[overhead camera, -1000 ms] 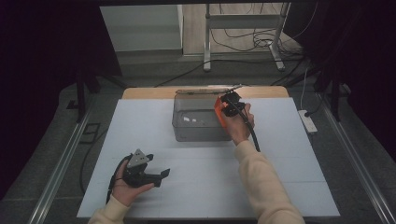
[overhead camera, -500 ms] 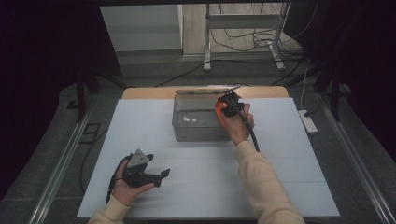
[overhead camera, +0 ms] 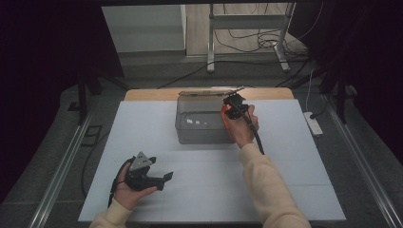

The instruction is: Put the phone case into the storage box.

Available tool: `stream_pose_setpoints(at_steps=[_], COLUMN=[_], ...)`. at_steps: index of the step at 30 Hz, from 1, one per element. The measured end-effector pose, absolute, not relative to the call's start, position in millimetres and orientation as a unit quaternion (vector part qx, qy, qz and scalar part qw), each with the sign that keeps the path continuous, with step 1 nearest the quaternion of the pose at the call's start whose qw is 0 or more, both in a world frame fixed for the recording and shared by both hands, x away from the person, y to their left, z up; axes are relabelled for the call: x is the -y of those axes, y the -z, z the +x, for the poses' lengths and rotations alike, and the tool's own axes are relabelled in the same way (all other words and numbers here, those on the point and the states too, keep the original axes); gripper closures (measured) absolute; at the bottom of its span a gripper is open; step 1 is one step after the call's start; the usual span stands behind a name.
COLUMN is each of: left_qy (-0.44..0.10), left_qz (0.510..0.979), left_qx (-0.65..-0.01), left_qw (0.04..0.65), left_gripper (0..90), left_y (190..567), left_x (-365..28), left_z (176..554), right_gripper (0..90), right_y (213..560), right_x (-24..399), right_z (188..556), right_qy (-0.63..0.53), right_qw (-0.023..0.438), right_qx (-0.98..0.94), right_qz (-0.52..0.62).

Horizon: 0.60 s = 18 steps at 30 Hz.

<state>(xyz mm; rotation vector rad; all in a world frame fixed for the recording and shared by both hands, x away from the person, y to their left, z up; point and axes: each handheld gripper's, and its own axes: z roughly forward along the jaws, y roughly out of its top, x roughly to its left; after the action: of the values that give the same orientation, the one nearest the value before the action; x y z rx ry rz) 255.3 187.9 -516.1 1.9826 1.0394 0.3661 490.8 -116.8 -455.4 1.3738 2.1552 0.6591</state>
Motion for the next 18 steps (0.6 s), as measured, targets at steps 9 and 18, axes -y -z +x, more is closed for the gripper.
stream_pose_setpoints(at_steps=[9, 18], left_qy=[-0.146, -0.146], left_qz=[0.792, 0.792], left_qx=[-0.415, -0.415], left_qw=[0.423, 0.423], left_gripper=[11.5, 11.5], left_y=[516, 516], left_x=[-188, -188], left_z=[255, 255], right_gripper=[72.0, 67.2], right_y=[449, 445], right_x=[116, 116], right_z=[487, 485], right_qy=[-0.246, -0.252], right_qw=[0.27, 0.274], right_qx=[-0.789, -0.791], right_qz=[0.494, 0.485])
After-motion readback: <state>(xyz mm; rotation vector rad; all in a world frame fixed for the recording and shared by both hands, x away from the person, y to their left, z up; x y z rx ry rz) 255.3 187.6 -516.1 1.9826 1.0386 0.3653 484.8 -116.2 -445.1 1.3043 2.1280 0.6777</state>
